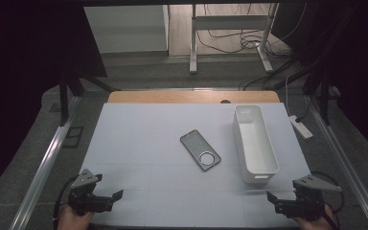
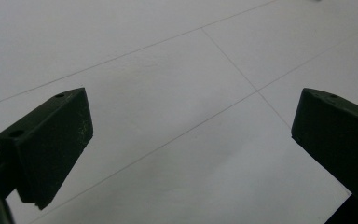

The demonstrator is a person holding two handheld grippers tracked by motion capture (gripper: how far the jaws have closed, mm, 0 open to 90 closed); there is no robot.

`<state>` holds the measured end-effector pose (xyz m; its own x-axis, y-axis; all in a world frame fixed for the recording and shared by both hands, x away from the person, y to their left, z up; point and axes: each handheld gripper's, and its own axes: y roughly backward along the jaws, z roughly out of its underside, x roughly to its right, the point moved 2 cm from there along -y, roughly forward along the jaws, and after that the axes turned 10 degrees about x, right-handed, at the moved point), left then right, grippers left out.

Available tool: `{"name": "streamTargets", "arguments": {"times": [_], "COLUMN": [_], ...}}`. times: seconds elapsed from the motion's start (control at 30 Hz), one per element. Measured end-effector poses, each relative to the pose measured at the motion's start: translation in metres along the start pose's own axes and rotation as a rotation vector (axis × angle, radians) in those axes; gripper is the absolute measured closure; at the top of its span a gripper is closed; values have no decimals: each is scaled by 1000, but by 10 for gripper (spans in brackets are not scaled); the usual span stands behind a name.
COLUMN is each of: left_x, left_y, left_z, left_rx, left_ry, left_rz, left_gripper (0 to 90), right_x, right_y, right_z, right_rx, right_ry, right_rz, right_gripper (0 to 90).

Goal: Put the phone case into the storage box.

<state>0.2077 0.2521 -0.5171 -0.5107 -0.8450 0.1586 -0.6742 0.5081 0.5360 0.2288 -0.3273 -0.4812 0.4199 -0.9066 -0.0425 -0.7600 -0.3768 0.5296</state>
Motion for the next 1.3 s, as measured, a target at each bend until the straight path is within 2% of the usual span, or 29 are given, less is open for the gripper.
{"name": "streamTargets", "arguments": {"times": [0.23, 0.67, 1.07, 1.3], "left_x": [1, 8, 14, 17], "left_y": [-7, -25, -43, -58], "left_z": [-9, -27, -41, -55], "left_rx": [12, 1, -22, -21], "left_ry": [-15, -49, -68, -77], "left_rz": [16, 45, 94, 121], "left_gripper": [0, 0, 0, 0], "right_x": [0, 0, 0, -1], "right_y": [0, 0, -1, -2], "right_z": [0, 0, 0, 0], "right_rx": [-2, -3, -8, -11], "right_ry": [-1, 0, 2, 7], "right_rz": [2, -1, -3, -4], "right_gripper": [0, 0, 0, 0]}}
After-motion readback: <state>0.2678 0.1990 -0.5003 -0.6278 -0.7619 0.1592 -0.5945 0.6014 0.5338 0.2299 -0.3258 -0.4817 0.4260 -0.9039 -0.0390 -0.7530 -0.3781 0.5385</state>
